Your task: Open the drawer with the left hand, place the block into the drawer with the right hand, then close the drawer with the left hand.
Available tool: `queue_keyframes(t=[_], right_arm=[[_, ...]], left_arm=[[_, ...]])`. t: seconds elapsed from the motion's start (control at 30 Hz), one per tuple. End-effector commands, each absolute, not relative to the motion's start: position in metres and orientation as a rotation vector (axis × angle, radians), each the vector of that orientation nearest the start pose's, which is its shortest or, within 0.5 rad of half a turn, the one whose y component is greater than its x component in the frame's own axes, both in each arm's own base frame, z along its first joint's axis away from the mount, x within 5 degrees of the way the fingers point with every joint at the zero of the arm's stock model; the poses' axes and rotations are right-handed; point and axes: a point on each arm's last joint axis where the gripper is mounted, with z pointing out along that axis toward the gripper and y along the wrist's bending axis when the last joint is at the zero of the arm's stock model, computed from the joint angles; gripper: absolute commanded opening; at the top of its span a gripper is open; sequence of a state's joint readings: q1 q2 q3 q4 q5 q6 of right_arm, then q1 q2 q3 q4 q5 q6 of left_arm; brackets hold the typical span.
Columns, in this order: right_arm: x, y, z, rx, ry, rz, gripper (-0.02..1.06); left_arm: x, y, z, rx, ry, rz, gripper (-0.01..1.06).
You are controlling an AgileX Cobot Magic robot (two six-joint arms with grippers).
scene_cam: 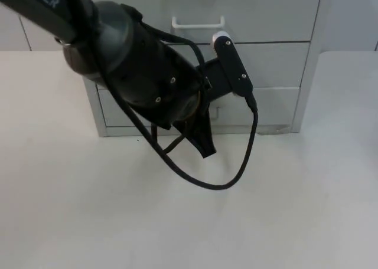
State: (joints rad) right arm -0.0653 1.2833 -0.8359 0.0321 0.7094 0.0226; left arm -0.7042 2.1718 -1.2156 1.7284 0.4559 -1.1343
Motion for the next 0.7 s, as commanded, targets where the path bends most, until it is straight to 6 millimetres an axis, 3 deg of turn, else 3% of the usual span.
queue_keyframes(t=[0.0, 0.2, 0.33, 0.53, 0.63, 0.67], right_arm=[[0.240, -0.015, 0.258, 0.133, 2.638, 0.013, 0.92], [0.240, -0.015, 0.258, 0.131, 2.640, 0.013, 0.92], [0.240, -0.015, 0.258, 0.127, 2.640, 0.012, 0.92], [0.240, -0.015, 0.258, 0.129, 2.640, 0.014, 0.92], [0.240, -0.015, 0.258, 0.129, 2.640, 0.014, 0.92], [0.240, -0.015, 0.258, 0.129, 2.640, 0.014, 0.92]], left_arm=[[0.363, -0.245, 0.109, 1.178, 1.920, 0.560, 0.00], [0.363, -0.244, 0.110, 1.177, 1.915, 0.583, 0.00], [0.350, -0.252, 0.117, 1.190, 1.963, 0.581, 0.00], [0.310, -0.270, 0.154, 1.262, 2.089, 0.484, 0.00], [0.285, -0.275, 0.179, 1.259, 2.223, 0.301, 0.00], [0.285, -0.275, 0.179, 1.259, 2.223, 0.301, 0.00]])
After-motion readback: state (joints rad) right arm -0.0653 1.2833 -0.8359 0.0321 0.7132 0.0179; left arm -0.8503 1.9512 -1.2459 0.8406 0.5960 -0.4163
